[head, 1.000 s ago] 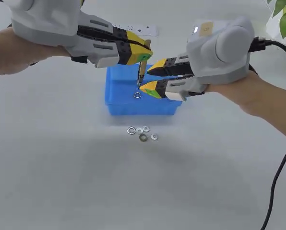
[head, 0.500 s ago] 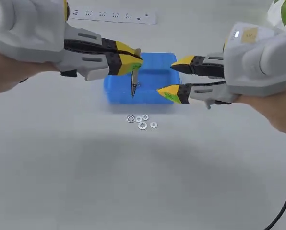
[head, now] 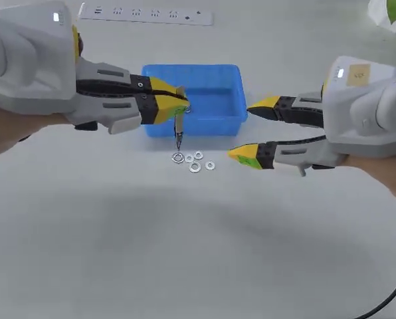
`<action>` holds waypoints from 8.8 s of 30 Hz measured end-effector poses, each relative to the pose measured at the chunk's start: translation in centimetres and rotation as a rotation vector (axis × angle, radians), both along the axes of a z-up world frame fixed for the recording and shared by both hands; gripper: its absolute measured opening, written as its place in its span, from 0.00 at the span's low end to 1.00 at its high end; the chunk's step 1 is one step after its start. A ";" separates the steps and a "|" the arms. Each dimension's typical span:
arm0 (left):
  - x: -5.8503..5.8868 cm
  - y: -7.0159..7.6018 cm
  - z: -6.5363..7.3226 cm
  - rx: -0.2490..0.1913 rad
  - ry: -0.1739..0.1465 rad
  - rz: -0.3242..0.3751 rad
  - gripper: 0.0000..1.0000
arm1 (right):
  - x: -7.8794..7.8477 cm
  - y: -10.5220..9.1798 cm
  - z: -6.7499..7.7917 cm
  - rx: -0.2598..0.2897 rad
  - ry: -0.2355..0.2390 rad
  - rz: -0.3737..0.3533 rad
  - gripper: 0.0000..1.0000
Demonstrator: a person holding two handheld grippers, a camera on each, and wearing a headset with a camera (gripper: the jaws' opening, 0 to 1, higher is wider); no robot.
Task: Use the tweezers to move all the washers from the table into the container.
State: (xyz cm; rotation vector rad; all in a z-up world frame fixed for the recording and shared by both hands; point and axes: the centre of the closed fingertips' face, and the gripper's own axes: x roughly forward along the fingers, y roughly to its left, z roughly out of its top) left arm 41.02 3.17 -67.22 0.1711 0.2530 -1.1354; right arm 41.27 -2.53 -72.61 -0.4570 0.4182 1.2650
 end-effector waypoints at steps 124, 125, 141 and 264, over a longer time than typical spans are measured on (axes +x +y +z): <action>-1.6 2.1 -1.9 0.105 0.066 0.027 0.12 | -1.4 9.2 -2.9 -0.008 0.097 0.304 0.09; -1.6 2.3 -1.8 0.104 0.062 0.035 0.12 | -1.4 9.2 -2.7 -0.007 0.098 0.302 0.09; -2.8 3.8 0.7 0.020 0.056 0.181 0.19 | -1.6 8.9 1.8 0.013 0.044 0.315 0.09; 7.1 -0.3 2.4 0.053 0.003 0.017 0.08 | 6.6 8.4 0.4 -0.002 -0.017 0.246 0.09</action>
